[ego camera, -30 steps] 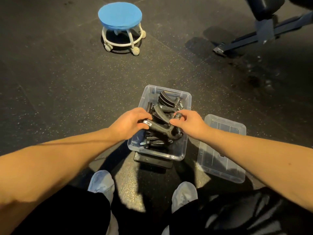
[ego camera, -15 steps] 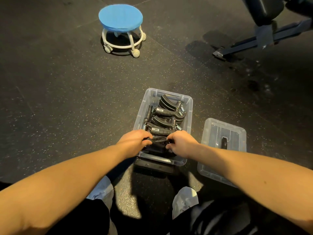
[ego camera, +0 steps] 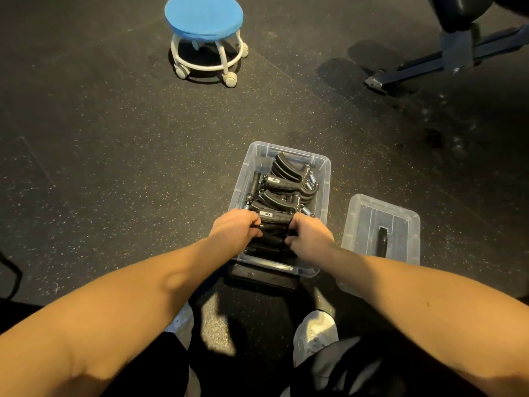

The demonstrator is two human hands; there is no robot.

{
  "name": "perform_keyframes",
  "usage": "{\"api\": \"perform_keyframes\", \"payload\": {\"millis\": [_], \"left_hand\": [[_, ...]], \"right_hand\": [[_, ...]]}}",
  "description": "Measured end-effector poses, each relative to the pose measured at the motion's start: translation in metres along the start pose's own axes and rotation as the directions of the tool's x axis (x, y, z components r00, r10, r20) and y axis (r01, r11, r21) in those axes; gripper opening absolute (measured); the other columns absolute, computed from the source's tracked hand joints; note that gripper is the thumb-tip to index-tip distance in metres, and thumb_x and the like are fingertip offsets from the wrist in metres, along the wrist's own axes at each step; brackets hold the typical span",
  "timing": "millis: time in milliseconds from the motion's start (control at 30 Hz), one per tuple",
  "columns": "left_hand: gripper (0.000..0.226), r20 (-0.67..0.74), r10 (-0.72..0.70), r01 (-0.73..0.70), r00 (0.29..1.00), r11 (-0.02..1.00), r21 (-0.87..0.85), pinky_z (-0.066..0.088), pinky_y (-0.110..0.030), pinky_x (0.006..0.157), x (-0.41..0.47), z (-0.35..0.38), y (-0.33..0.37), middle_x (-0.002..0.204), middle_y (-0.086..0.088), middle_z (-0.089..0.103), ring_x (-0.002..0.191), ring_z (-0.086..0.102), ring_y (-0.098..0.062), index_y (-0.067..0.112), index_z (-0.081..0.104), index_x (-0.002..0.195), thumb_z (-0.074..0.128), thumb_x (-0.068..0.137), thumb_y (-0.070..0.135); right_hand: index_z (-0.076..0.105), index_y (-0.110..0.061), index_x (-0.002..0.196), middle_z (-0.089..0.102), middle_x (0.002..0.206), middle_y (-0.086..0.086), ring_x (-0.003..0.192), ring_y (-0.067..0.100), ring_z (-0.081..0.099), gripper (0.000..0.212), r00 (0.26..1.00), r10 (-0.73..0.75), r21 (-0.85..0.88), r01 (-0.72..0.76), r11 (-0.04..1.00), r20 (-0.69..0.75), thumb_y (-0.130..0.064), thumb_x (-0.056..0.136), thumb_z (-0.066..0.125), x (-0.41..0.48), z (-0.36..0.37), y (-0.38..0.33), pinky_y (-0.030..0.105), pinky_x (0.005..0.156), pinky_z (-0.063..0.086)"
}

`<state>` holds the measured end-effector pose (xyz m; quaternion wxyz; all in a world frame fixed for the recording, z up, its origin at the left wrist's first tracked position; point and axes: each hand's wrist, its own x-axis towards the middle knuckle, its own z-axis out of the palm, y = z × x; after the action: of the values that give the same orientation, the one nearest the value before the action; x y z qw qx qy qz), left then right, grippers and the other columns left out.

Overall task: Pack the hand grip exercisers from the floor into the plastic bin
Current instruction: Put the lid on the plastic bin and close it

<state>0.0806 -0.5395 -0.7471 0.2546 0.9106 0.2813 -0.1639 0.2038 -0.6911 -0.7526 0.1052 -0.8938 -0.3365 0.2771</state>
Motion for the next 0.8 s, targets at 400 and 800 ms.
{"api": "perform_keyframes", "payload": {"millis": [400, 800], "left_hand": [[0.024, -0.056, 0.215, -0.197, 0.975, 0.951, 0.237, 0.048, -0.031, 0.078, -0.003, 0.002, 0.011, 0.114, 0.003, 0.056, 0.102, 0.058, -0.020, 0.024, 0.067, 0.114, 0.060, 0.096, 0.038], [0.024, 0.113, 0.047, -0.069, 0.992, 0.978, 0.195, 0.051, -0.033, 0.086, 0.003, 0.003, 0.030, 0.111, 0.000, 0.066, 0.106, 0.062, -0.022, 0.027, 0.068, 0.114, 0.068, 0.091, 0.035]], "right_hand": [[0.063, -0.023, 0.109, 0.062, 0.098, 0.002, 0.097, 0.022, 0.051, 0.023, 0.948, -0.319, -0.430, 0.289, 0.855, 0.003, -0.034, 0.089, 0.067, 0.000, -0.018, 0.017, 0.031, 0.081, 0.035], [0.066, -0.026, 0.088, 0.059, 0.078, -0.003, 0.081, 0.022, 0.054, 0.007, 0.951, -0.277, -0.499, 0.309, 0.810, 0.139, -0.029, 0.082, 0.064, 0.006, -0.011, 0.020, 0.030, 0.071, 0.033]]}}
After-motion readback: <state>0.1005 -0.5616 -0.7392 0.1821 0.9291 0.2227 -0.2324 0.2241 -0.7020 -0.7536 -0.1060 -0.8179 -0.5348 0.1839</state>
